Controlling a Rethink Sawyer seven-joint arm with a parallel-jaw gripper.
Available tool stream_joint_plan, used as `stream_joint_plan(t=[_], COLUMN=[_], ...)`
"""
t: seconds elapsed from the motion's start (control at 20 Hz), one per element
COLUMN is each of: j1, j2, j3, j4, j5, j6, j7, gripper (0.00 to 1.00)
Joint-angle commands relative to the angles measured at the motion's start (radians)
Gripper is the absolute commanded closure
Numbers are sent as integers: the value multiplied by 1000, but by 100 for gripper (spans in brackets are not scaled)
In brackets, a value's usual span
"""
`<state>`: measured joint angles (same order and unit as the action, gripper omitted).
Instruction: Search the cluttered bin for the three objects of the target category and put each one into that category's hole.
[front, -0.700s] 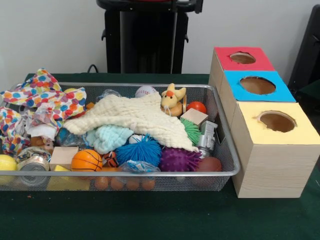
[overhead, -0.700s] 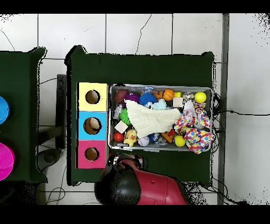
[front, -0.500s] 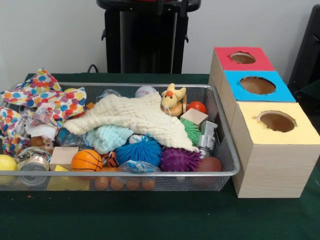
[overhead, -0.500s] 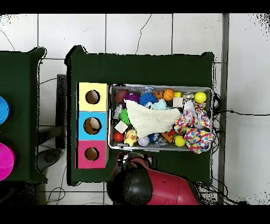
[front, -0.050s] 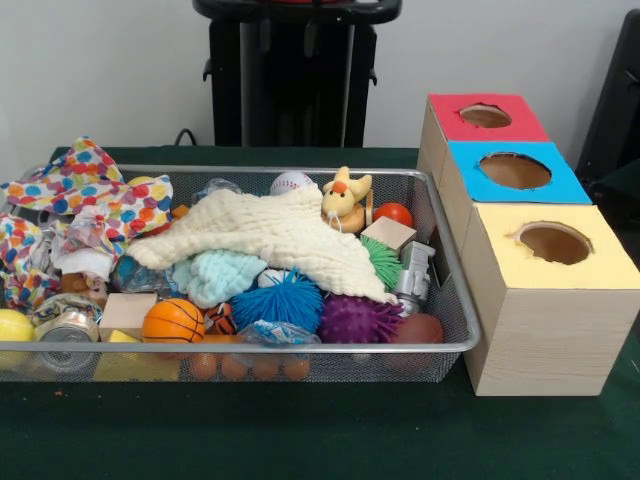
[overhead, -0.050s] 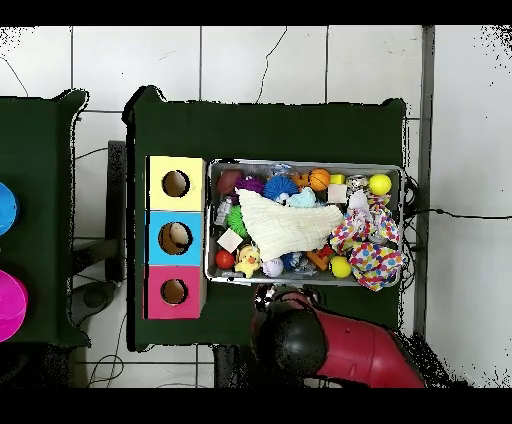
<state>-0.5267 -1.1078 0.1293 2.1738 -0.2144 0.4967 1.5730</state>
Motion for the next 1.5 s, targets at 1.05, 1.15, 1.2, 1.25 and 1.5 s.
stream_joint_plan(t=[1.05,1.15,1.2,1.25,1.5], j1=[-339,-352,-358,-362,-380], j2=[283,287,290,291,329], j3=[375,389,395,399,416], j4=[-290,-296,-299,-302,-335], j5=[-372,-384,-391,-398,-438], j6=[-2,4,6,7,4], j7=[-213,-212,-212,-210,-205], gripper=[0,0,0,0,0])
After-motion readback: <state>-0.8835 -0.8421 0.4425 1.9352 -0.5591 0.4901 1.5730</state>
